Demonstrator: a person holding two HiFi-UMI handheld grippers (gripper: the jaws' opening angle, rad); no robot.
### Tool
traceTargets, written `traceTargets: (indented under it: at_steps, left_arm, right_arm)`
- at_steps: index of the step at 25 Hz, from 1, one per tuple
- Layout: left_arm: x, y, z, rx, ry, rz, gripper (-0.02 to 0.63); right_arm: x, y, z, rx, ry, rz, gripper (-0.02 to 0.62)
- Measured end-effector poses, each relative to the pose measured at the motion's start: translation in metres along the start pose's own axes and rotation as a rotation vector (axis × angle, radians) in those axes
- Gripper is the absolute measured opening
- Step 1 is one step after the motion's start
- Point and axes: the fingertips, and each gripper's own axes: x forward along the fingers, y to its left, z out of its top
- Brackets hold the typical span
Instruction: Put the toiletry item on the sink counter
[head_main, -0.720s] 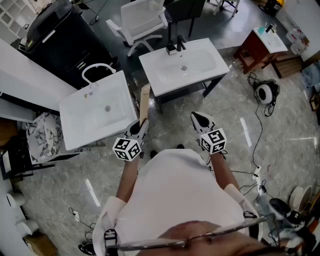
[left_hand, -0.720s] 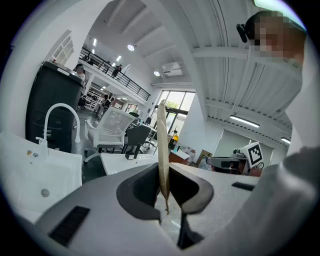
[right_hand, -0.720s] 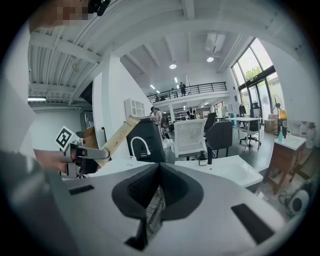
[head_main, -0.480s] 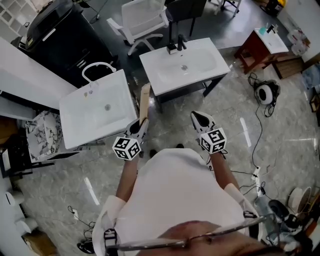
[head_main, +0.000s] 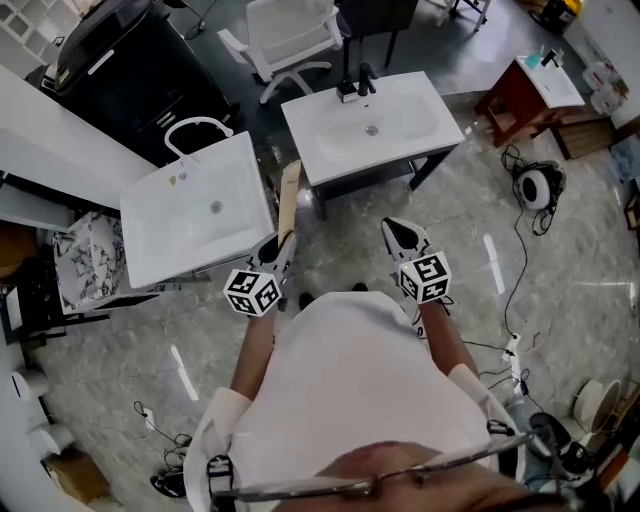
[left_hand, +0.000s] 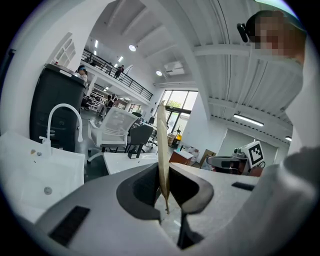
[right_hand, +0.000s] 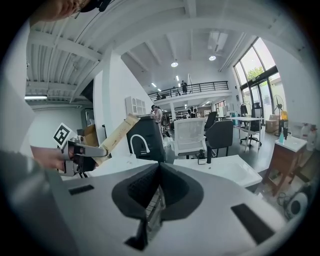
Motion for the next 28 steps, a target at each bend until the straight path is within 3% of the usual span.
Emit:
traceTargets:
  at_steps: [28]
  left_arm:
    - [0.042, -0.055, -0.029, -0.024, -0.014, 0.126, 0.043]
  right_arm:
    - [-0.028, -0.070, -0.019, 0.012, 0.013, 0.111, 0.006]
